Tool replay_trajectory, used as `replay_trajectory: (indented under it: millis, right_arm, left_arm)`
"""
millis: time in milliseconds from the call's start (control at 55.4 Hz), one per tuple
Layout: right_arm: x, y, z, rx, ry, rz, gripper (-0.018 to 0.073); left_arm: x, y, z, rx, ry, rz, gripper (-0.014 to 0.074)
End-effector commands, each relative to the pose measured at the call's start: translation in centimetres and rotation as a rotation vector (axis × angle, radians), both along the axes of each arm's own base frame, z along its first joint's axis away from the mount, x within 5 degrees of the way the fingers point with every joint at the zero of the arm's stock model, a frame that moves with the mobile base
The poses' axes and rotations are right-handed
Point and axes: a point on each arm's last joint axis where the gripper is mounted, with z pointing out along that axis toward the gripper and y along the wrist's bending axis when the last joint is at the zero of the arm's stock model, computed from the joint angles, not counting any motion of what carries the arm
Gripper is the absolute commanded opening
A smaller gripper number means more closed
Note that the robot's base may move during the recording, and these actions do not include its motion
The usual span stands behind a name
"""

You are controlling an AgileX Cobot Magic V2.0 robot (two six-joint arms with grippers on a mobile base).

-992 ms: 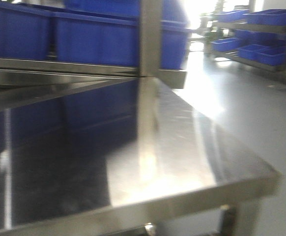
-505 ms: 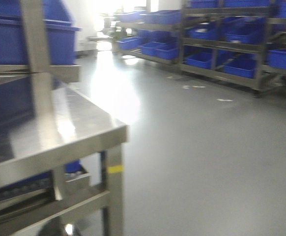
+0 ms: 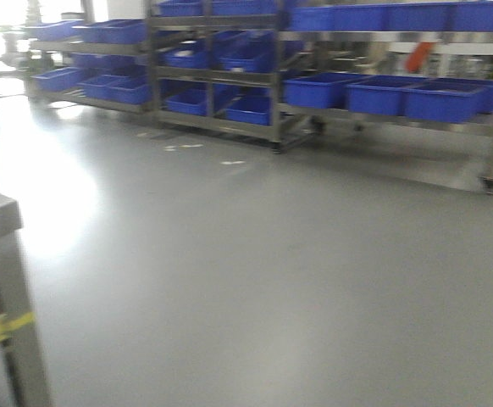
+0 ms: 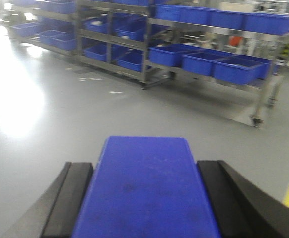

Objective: Pick and sort blue part to right shelf
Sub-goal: 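Turn the base away from the steel table holding both parts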

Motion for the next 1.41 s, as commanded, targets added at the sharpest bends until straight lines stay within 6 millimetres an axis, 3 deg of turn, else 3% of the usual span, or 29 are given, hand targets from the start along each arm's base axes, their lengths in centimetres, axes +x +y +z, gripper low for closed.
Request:
replay_trajectory:
  millis: [0,1389]
  right_arm:
    - [-0.14,0.1,1.64,-0.02,-0.109,0.013,0.0083]
    - [-0.15,0.09,1.64,-0.02,-0.109,0.008,0.0083]
  left_arm:
    - [0.07,-0.04,1.68,-0.023,-0.108,-0.001,0.0315]
    - [0.07,-0.04,1.68,-0.023,-0.108,-0.001,0.0315]
